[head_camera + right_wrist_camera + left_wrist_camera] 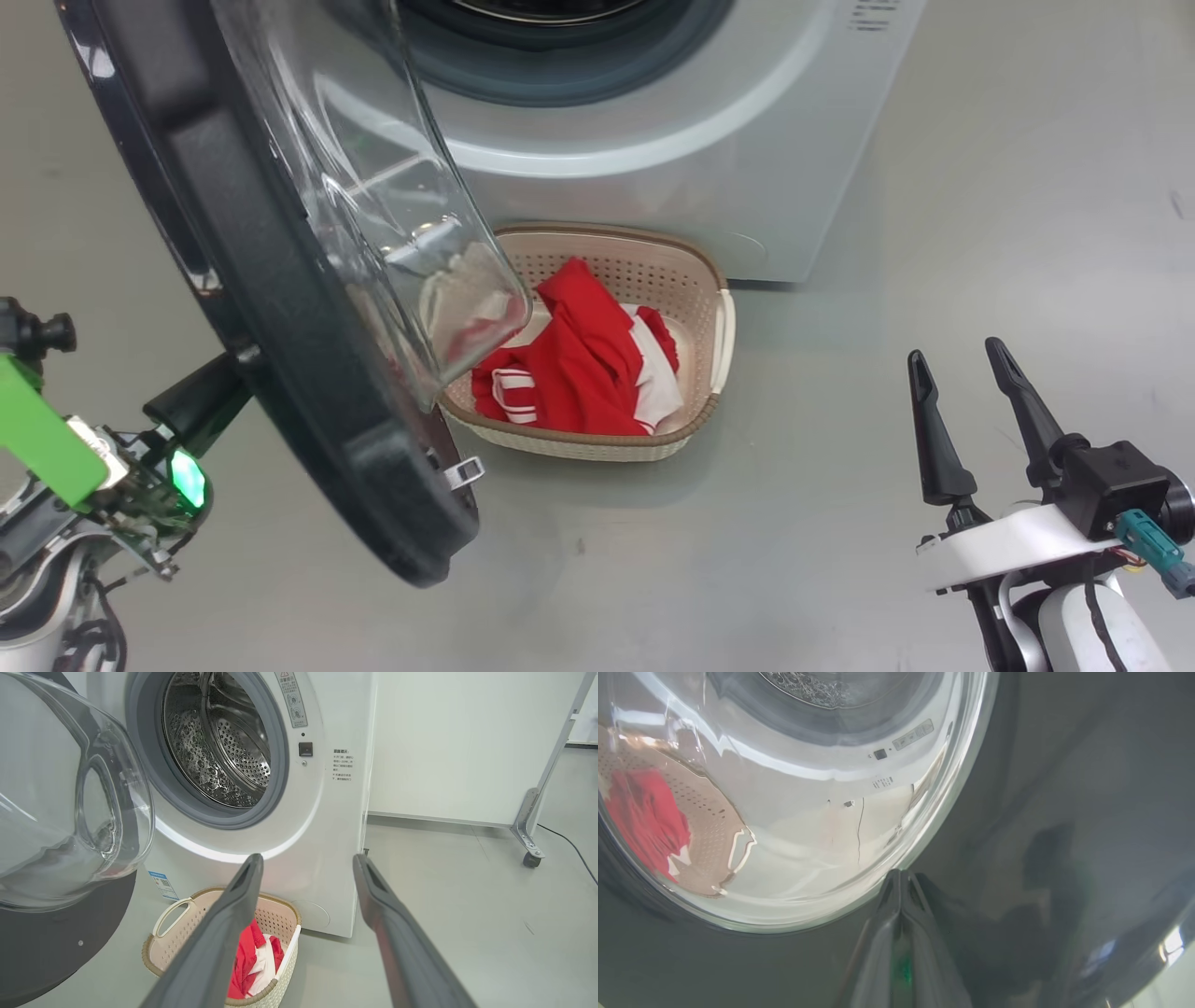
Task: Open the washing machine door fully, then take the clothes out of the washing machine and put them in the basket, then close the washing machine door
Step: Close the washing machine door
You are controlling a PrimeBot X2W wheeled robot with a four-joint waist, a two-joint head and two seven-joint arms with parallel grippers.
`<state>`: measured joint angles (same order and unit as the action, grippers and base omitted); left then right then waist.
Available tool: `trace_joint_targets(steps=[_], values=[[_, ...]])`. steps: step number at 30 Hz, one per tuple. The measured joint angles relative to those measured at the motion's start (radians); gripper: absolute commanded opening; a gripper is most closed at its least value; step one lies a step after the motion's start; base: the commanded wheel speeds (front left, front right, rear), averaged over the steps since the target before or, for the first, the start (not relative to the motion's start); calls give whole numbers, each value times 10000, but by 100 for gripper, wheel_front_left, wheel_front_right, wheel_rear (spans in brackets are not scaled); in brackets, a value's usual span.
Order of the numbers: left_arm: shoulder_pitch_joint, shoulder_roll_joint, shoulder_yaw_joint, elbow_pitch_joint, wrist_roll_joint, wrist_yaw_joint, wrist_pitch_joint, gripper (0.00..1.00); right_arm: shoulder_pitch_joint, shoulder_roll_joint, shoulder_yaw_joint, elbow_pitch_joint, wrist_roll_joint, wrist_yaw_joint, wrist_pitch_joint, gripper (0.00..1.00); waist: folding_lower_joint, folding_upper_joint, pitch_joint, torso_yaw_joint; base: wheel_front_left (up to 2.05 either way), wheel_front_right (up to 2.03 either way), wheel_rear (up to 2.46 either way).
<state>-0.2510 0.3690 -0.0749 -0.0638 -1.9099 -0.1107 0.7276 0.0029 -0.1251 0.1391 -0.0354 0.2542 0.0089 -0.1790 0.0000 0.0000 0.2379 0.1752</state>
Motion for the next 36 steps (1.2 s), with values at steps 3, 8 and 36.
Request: trace_joint_targets(steps=[3, 8, 36], values=[[-11, -148, -111, 8, -10, 0, -84, 0, -57, 36, 21, 104, 27, 0, -44, 100, 0, 0, 19, -333, 0, 0, 0], [-81, -368, -274, 92, 4, 0, -230, 0, -182, 113, 111, 203, 84, 77, -123, 100, 0, 0, 56, -884, 0, 0, 0], [-2708, -1427, -385, 1682, 828, 117, -1755, 0, -655, 382, 378, 708, 186, 205, -470, 100, 0, 0, 677, -3314, 0, 0, 0]])
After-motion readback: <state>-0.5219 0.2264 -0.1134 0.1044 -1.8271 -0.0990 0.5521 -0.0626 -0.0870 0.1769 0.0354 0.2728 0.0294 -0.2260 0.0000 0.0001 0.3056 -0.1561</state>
